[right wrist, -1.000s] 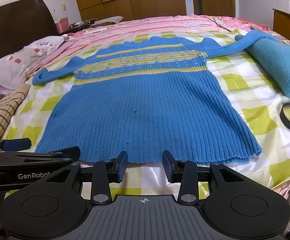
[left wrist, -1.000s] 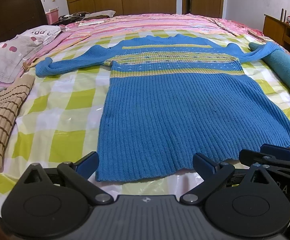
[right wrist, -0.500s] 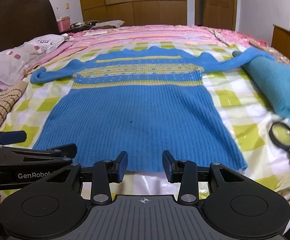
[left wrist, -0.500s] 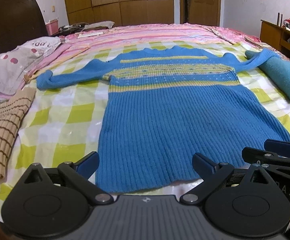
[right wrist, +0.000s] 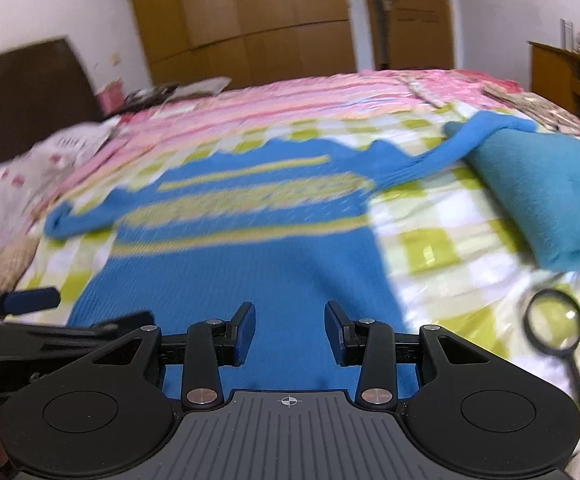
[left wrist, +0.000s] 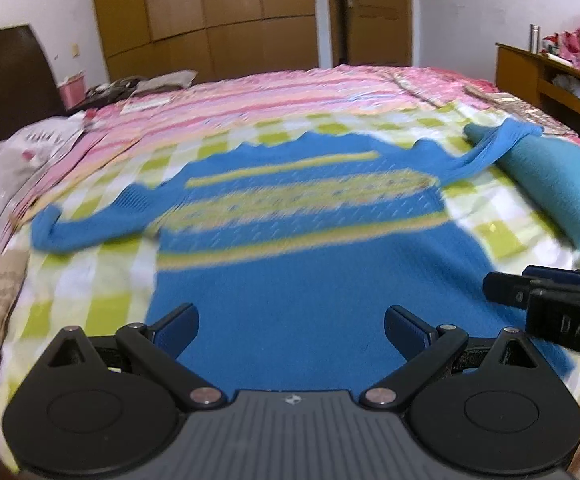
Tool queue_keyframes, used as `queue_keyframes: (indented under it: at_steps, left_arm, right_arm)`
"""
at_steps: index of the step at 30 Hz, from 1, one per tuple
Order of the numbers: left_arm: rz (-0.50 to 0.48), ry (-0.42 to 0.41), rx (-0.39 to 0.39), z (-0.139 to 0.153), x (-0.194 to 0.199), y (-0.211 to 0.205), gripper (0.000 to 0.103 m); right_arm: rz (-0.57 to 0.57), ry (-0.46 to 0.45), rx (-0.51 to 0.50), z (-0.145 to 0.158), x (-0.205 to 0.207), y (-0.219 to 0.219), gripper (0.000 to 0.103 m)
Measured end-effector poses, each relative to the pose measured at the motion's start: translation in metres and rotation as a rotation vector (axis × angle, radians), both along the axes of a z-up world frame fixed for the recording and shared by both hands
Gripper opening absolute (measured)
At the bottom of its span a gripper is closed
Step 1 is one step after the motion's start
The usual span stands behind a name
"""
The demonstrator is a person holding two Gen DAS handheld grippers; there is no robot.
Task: Fold small clothes
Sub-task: 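Reach the right gripper to the sleeve cuff beside the teal pillow and grasp it, then lift the sleeve with the right gripper and carry it across the sweater front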
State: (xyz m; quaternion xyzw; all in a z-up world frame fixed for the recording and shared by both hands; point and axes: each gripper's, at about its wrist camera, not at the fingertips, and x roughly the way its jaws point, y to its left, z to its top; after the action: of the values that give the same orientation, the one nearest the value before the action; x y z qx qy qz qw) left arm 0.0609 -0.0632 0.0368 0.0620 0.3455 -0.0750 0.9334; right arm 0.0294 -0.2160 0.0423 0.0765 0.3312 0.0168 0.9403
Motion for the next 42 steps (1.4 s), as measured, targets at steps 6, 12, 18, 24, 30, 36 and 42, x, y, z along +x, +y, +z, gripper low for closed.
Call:
queue_keyframes:
  at_steps: [6,12,18,24,30,36,42]
  left_arm:
    - [-0.057,-0.023,-0.032,0.010,0.040,-0.038,0.103]
    - [-0.094,-0.049,-0.070,0.016,0.077,-0.074,0.103]
    - [-0.091,-0.069,-0.110,0.016,0.105,-0.092,0.103]
    - [-0.063,-0.049,-0.141,0.008,0.124,-0.095,0.103]
    - [-0.045,-0.025,-0.164,0.000,0.127,-0.086,0.103]
    - [-0.031,-0.002,-0.177,-0.008,0.121,-0.068,0.103]
    - [0.000,-0.014,-0.197,-0.003,0.110,-0.033,0.103]
  right_arm:
    - [-0.123,-0.014,0.087,0.009,0.038,-0.069,0.038]
    - [-0.234,-0.042,0.057,0.027,0.086,-0.128,0.038]
    - [-0.320,-0.069,-0.008,0.048,0.149,-0.175,0.038]
    - [-0.365,-0.022,-0.062,0.049,0.227,-0.194,0.038]
    - [-0.421,0.128,-0.158,0.025,0.278,-0.210,0.034]
    - [-0.425,0.116,-0.141,0.024,0.266,-0.217,0.013]
    - [-0.335,0.019,-0.004,0.047,0.245,-0.201,0.012]
